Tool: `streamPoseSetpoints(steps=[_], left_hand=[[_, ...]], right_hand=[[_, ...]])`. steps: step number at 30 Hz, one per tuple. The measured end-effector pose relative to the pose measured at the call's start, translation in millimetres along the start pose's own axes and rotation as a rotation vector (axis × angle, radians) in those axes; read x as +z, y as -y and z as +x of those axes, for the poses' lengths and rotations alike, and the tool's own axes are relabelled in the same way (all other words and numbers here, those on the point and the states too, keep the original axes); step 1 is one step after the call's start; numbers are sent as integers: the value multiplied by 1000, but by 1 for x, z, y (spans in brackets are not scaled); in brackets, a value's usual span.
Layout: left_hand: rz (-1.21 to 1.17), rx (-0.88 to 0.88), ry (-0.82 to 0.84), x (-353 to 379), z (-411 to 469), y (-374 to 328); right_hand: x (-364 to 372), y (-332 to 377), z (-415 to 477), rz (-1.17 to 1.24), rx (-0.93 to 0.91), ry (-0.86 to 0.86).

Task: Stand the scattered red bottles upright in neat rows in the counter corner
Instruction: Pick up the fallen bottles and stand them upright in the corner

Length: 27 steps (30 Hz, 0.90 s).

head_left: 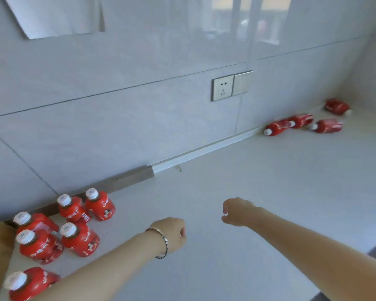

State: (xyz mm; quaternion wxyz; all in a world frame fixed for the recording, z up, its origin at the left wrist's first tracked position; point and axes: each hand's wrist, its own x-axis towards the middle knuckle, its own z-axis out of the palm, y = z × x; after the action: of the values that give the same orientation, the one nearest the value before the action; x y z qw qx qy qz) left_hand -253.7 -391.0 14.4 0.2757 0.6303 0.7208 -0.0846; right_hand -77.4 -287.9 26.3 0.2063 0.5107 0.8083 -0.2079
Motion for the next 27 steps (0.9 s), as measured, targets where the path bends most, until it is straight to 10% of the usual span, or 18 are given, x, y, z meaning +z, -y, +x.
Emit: streamPoseSetpoints(steps=[13, 27], left_hand=[[79, 269, 24, 14, 135, -419], [224, 345, 14, -19, 242, -543]], right_hand=[[-14, -459, -131, 176, 549, -83], [-52, -611, -96, 214, 699, -134]])
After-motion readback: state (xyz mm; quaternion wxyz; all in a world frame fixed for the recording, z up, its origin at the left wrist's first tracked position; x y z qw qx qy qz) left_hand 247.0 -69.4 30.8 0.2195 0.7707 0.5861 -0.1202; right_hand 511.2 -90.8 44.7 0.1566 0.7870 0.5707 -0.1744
